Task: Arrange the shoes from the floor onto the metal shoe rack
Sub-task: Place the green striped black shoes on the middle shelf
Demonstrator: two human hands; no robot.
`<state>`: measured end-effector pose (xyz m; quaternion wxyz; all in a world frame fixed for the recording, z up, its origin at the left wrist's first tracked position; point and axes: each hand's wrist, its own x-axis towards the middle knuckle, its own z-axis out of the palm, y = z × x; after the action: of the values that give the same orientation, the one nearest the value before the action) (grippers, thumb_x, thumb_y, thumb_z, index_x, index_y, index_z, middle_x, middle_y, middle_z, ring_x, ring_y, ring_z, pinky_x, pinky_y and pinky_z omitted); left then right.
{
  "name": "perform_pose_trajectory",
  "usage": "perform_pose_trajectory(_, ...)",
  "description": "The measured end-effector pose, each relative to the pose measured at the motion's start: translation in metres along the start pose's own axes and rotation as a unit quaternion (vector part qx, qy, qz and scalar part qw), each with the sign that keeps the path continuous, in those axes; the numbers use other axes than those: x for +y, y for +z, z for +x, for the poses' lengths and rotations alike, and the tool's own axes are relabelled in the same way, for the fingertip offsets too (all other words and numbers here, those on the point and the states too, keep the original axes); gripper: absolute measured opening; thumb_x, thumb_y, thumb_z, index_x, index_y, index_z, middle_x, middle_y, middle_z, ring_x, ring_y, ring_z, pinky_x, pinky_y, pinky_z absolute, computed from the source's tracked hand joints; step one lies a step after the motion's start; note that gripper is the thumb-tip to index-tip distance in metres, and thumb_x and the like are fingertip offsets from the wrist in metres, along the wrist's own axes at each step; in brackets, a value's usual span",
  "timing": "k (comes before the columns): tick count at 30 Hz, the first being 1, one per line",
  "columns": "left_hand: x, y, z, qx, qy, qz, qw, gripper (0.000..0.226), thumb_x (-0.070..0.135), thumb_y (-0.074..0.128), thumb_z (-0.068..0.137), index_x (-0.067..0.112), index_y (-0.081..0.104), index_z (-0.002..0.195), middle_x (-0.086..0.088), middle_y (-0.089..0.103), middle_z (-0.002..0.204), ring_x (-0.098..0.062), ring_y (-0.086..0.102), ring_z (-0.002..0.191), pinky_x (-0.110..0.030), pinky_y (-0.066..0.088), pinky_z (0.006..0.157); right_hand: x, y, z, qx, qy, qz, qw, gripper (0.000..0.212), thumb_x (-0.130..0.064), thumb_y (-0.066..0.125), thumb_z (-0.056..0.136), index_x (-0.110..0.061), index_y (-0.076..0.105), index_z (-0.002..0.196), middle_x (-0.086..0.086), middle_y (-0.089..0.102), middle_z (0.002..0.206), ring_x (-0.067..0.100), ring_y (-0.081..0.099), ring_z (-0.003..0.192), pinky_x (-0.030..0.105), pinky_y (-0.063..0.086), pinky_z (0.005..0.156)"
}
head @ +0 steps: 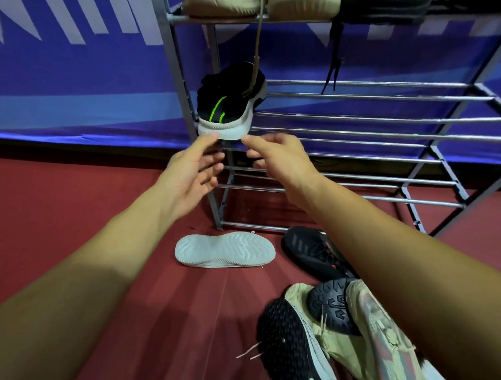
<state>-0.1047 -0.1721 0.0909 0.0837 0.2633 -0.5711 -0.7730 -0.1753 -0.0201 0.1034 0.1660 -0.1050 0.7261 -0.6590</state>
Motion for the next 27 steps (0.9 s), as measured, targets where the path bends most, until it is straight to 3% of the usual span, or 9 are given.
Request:
perform_pose_trajectory(3,-0.034,0.003,-0.012,-0.052,0.025,0.173,0.983,0.019,0.04,0.071,0.088,0.023,0.072,0.095,0.005,0.071,0.087,-0.009,0.061,0.077,-0.023,0.039,0.063,0.02,-0.025,-0.018,-0.009,0.02,-0.081,0.996,0.035,-0.026,0.072,0.091,0.001,0.066,0.111,0.013,0.074,0.101,0.011,0.064,0.077,0.014,0.05,0.059)
perform_pose_trajectory(5,-0.054,0.012,-0.02,-0.097,0.043,0.291,0.951,0.021,0.042,0.074,0.084,0.024,0.073,0.096,0.003,0.074,0.093,-0.009,0.064,0.082,-0.023,0.042,0.063,0.029,-0.047,-0.037,-0.006,0.036,-0.158,0.987,0.032,-0.026,0.072,0.09,0.001,0.067,0.107,0.007,0.072,0.087,0.01,0.059,0.066,0.014,0.045,0.054)
perform_pose_trajectory(7,-0.065,0.022,-0.032,-0.157,0.038,0.356,0.921,0.037,0.051,0.08,0.072,0.023,0.072,0.095,0.001,0.073,0.091,-0.01,0.064,0.081,-0.029,0.049,0.07,0.034,-0.073,-0.061,-0.011,0.068,-0.224,0.972,0.031,-0.026,0.072,0.089,0.001,0.069,0.104,0.006,0.07,0.081,0.011,0.058,0.063,0.015,0.044,0.053)
perform_pose_trajectory(9,-0.069,0.033,-0.045,-0.213,0.041,0.415,0.883,0.056,0.064,0.08,0.056,0.024,0.07,0.095,0.0,0.072,0.089,-0.014,0.061,0.079,-0.035,0.051,0.077,0.034,-0.101,-0.086,-0.025,0.096,-0.291,0.952,0.036,-0.034,0.073,0.087,-0.001,0.071,0.099,0.012,0.075,0.089,0.021,0.068,0.075,0.028,0.054,0.069)
perform_pose_trajectory(14,-0.057,0.058,-0.079,-0.322,0.072,0.645,0.69,0.058,0.064,0.074,0.075,0.024,0.062,0.116,0.009,0.065,0.1,-0.013,0.062,0.093,-0.033,0.05,0.091,0.023,-0.155,-0.137,-0.069,0.152,-0.397,0.902,0.033,-0.035,0.07,0.092,-0.005,0.067,0.106,0.012,0.07,0.1,0.025,0.067,0.088,0.036,0.055,0.08)
perform_pose_trajectory(17,-0.053,0.077,-0.085,-0.326,0.081,0.675,0.657,0.056,0.067,0.071,0.077,0.027,0.063,0.115,0.012,0.062,0.103,-0.014,0.06,0.101,-0.035,0.048,0.097,0.036,-0.18,-0.15,-0.11,0.18,-0.444,0.871,0.046,-0.039,0.069,0.092,-0.001,0.065,0.118,0.017,0.07,0.113,0.03,0.069,0.101,0.043,0.056,0.092)
perform_pose_trajectory(20,-0.072,0.115,-0.087,-0.327,0.096,0.692,0.636,0.054,0.065,0.07,0.079,0.024,0.065,0.113,0.007,0.065,0.103,-0.016,0.06,0.098,-0.031,0.049,0.089,0.061,-0.212,-0.155,-0.129,0.221,-0.496,0.83,0.061,-0.047,0.067,0.091,0.002,0.061,0.127,0.021,0.066,0.122,0.035,0.066,0.11,0.048,0.052,0.097)
perform_pose_trajectory(24,-0.123,0.172,-0.091,-0.38,0.122,0.715,0.574,0.051,0.06,0.069,0.083,0.019,0.063,0.113,0.003,0.066,0.102,-0.017,0.059,0.089,-0.027,0.046,0.072,0.103,-0.254,-0.159,-0.117,0.235,-0.494,0.829,0.063,-0.047,0.066,0.092,0.003,0.058,0.13,0.02,0.065,0.127,0.034,0.062,0.116,0.042,0.05,0.099)
perform_pose_trajectory(27,-0.156,0.209,-0.091,-0.401,0.157,0.72,0.545,0.052,0.057,0.069,0.083,0.017,0.063,0.115,-0.001,0.067,0.105,-0.021,0.06,0.092,-0.033,0.05,0.081,0.129,-0.277,-0.163,-0.113,0.244,-0.532,0.803,0.063,-0.043,0.07,0.09,-0.004,0.053,0.136,0.015,0.06,0.134,0.033,0.058,0.12,0.031,0.047,0.092)
